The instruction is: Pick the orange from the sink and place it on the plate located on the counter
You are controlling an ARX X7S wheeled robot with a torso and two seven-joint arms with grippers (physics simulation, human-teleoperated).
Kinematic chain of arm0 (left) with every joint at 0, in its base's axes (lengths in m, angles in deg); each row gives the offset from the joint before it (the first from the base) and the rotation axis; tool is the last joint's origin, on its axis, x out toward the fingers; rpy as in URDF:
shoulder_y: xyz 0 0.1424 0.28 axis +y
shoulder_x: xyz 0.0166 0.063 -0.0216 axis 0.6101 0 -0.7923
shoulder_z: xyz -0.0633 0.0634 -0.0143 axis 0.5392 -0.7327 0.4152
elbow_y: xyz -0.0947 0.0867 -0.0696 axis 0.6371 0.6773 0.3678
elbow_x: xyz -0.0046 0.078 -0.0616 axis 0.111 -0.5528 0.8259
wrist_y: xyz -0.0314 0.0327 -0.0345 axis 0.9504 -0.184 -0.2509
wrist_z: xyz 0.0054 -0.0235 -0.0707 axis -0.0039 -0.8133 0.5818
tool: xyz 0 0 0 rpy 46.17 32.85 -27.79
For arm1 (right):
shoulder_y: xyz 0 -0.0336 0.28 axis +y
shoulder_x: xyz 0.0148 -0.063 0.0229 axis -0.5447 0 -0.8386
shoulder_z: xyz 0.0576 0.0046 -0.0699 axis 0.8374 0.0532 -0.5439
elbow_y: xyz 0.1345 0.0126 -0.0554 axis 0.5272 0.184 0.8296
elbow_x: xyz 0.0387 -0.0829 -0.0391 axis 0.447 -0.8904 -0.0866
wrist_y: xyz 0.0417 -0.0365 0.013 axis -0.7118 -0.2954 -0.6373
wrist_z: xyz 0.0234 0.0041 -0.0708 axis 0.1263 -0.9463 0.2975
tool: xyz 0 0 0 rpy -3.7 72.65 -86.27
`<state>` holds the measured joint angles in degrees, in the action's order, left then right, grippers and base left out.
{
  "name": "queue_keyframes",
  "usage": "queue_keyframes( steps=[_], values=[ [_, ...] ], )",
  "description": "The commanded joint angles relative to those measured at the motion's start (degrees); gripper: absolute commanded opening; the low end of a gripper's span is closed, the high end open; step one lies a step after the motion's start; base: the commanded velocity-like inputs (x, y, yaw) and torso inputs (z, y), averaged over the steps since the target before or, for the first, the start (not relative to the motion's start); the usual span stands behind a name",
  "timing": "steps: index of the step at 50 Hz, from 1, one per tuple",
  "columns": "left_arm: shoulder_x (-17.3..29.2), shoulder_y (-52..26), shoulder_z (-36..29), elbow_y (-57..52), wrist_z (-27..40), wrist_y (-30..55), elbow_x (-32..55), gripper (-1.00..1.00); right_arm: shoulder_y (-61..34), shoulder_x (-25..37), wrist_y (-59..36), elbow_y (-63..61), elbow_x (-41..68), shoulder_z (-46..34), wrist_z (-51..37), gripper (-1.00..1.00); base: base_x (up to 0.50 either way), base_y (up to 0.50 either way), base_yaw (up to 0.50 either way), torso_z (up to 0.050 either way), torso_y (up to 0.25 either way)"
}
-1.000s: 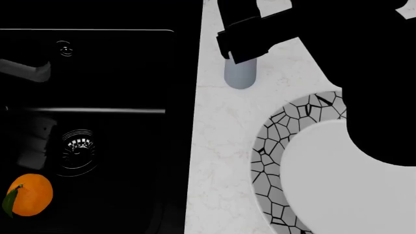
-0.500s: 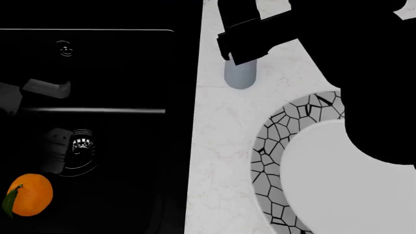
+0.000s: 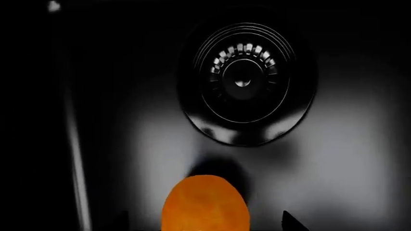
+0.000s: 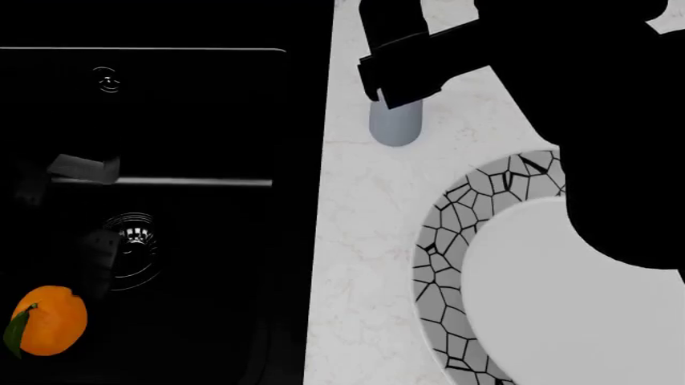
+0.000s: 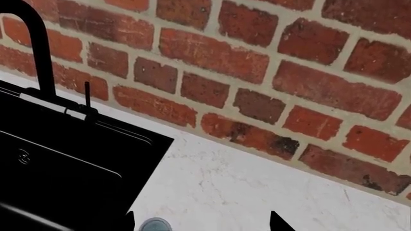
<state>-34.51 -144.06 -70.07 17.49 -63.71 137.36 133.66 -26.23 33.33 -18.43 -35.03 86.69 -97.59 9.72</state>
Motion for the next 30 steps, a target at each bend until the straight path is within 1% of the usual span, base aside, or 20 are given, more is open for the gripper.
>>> queue_keyframes(
  steps=[1, 10, 13, 20, 26, 30],
  values=[
    [-1.33, 2.02, 1.07, 3.53, -8.52, -0.5, -10.7, 1.0, 0.36, -0.04, -0.03, -0.16, -0.74, -0.03, 0.45, 1.0, 0.0, 0.0, 0.0, 0.0, 0.0],
    [-1.27, 4.41, 10.03, 3.57, -9.87, 0.43, -20.43, 1.0, 0.38, 0.09, 0.41, 0.1, -0.71, -0.67, 0.56, 1.0, 0.0, 0.0, 0.0, 0.0, 0.0],
    [-1.4, 4.97, 13.84, 3.58, -10.9, 0.96, -25.2, 1.0, 0.38, 0.17, 0.58, 0.16, -0.7, -0.82, 0.59, 1.0, 0.0, 0.0, 0.0, 0.0, 0.0],
    [-1.83, 8.02, 25.36, 3.59, -12.98, 1.27, -38.17, 1.0, 0.38, 0.28, 0.96, 0.36, -0.79, -1.33, 0.69, 1.0, 0.0, 0.0, 0.0, 0.0, 0.0],
    [-2.57, 8.36, 33.33, 3.59, -16.28, 2.78, -49.1, 1.0, 0.33, 0.39, 1.26, 0.52, -0.84, -1.72, 0.8, 1.0, 0.0, 0.0, 0.0, 0.0, 0.0],
    [-3.02, 9.29, 37.49, 3.59, -17.7, 2.93, -54.57, 1.0, 0.33, 0.45, 1.44, 0.62, -0.83, -1.95, 0.84, 1.0, 0.0, 0.0, 0.0, 0.0, 0.0]
  ],
)
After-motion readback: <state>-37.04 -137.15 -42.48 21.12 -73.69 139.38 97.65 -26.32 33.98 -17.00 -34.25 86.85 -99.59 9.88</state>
